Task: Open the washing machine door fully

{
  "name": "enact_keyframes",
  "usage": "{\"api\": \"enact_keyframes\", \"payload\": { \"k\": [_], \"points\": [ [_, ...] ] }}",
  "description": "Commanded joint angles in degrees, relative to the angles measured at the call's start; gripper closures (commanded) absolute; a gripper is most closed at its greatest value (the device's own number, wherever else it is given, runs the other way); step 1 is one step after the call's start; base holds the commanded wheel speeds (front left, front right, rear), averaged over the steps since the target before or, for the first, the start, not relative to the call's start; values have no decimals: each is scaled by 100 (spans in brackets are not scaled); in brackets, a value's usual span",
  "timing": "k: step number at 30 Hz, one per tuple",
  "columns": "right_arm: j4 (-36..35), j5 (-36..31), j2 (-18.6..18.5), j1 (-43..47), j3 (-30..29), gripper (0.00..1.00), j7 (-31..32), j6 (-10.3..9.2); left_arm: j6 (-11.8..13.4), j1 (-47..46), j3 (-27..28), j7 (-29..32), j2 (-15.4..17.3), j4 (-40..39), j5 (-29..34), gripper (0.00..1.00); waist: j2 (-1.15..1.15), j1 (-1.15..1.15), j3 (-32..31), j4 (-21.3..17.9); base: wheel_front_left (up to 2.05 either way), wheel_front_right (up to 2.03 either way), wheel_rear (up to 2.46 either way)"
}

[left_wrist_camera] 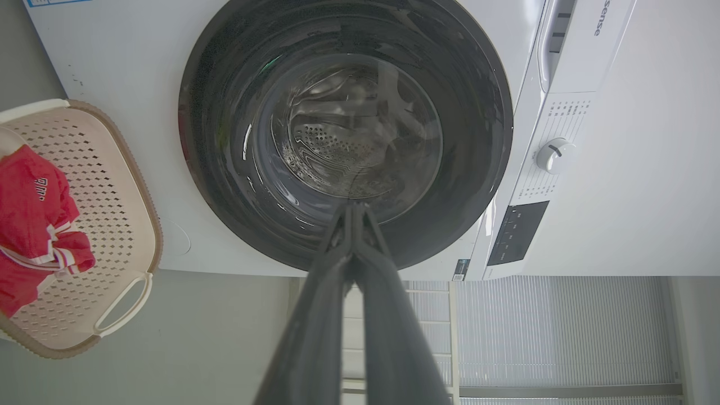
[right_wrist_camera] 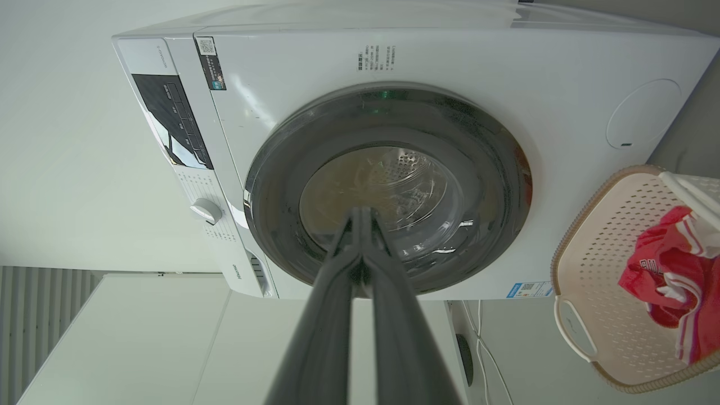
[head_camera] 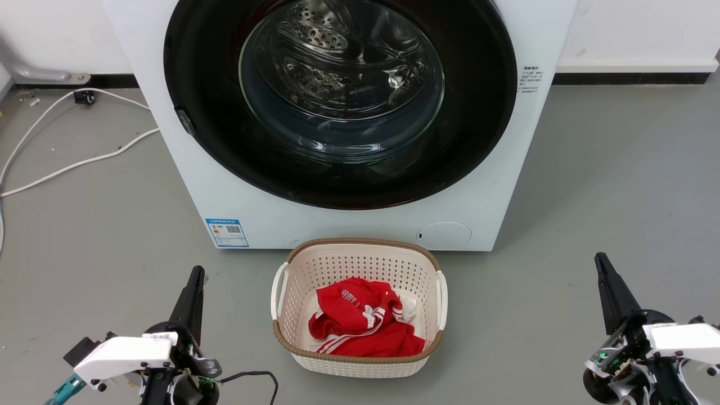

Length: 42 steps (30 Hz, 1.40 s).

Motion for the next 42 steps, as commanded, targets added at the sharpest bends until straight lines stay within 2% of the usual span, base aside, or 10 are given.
{"api": "enact_keyframes", "payload": {
  "k": [1, 12, 13, 22, 27, 32, 42],
  "points": [
    [5, -13, 21, -75, 4, 100, 0, 2, -16, 8, 5, 12, -7, 5, -5, 100, 0, 0, 0, 0, 0, 0, 0],
    [5, -13, 21, -75, 4, 100, 0, 2, -16, 8, 5, 12, -7, 5, -5, 100, 0, 0, 0, 0, 0, 0, 0],
    [-1, 0, 0, 0, 1, 0, -1, 0, 0, 0, -1, -1, 0, -1, 0, 0, 0, 0, 0, 0, 0, 0, 0],
    [-57, -73, 4, 126, 156, 0, -207, 0, 0, 65, -153, -212, -12, -45, 87, 0, 0, 0, 7, -2, 0, 0, 0],
    [-146, -346, 5, 144, 193, 0, -347, 0, -1, 64, -195, -351, -11, -192, 271, 0, 0, 0, 13, -2, 0, 0, 0],
    [-278, -830, 6, 146, 222, 0, -479, 0, -1, 53, -219, -482, -10, -395, 644, 0, 0, 0, 18, 3, 0, 0, 0],
    [-610, -2167, 7, 169, 224, 0, -723, 0, -3, -6, -237, -722, -9, -802, 1856, 0, 0, 0, 35, 14, 0, 0, 0]
  ]
}}
